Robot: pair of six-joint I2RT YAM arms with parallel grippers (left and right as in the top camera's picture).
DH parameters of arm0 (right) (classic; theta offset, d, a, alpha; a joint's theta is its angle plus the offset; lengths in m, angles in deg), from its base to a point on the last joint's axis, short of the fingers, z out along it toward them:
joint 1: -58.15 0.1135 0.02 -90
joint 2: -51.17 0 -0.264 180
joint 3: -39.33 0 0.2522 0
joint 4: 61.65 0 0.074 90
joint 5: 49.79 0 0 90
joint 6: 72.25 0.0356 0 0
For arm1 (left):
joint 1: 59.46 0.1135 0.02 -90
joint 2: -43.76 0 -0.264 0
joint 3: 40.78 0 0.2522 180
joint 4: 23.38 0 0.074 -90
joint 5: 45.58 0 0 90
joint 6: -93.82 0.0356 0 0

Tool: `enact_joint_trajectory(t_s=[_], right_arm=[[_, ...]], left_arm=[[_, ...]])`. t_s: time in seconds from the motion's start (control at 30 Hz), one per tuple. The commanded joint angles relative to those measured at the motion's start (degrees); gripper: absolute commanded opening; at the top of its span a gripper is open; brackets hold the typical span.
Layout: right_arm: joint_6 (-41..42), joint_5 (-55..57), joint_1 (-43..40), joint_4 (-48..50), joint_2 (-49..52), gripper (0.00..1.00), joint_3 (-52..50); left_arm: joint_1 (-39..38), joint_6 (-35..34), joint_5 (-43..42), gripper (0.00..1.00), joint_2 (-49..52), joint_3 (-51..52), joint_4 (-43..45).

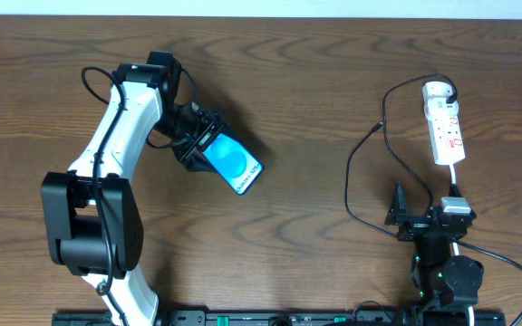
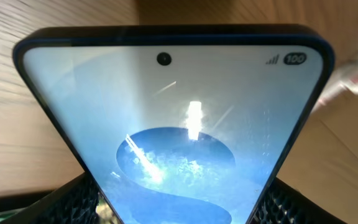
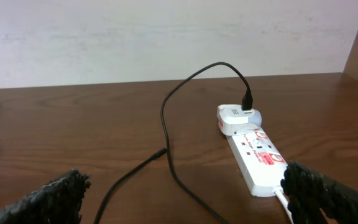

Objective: Plug charger to phone and switch on socket
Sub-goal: 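Lift the phone with the left gripper and tilt it upright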

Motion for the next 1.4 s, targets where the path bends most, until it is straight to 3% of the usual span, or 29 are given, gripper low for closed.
enact_joint_trajectory(t_s=[0.0, 0.57, 1.37], right_arm=[[-0.83, 0.07, 0.48, -0.24, -0.31, 0.99, -0.11], [-0.83, 0.07, 0.48, -0.24, -0.31, 0.99, -0.11], [-0.83, 0.07, 0.48, -0.24, -0.31, 0.99, -0.11]], left_arm=[[0.24, 1.46, -12.22, 0.73, -1.97, -0.74, -0.35], [0.24, 4.09, -28.94, 0.74, -1.97, -0.74, -0.39], [0.24, 4.48, -29.27, 0.74, -1.97, -0.74, -0.39]])
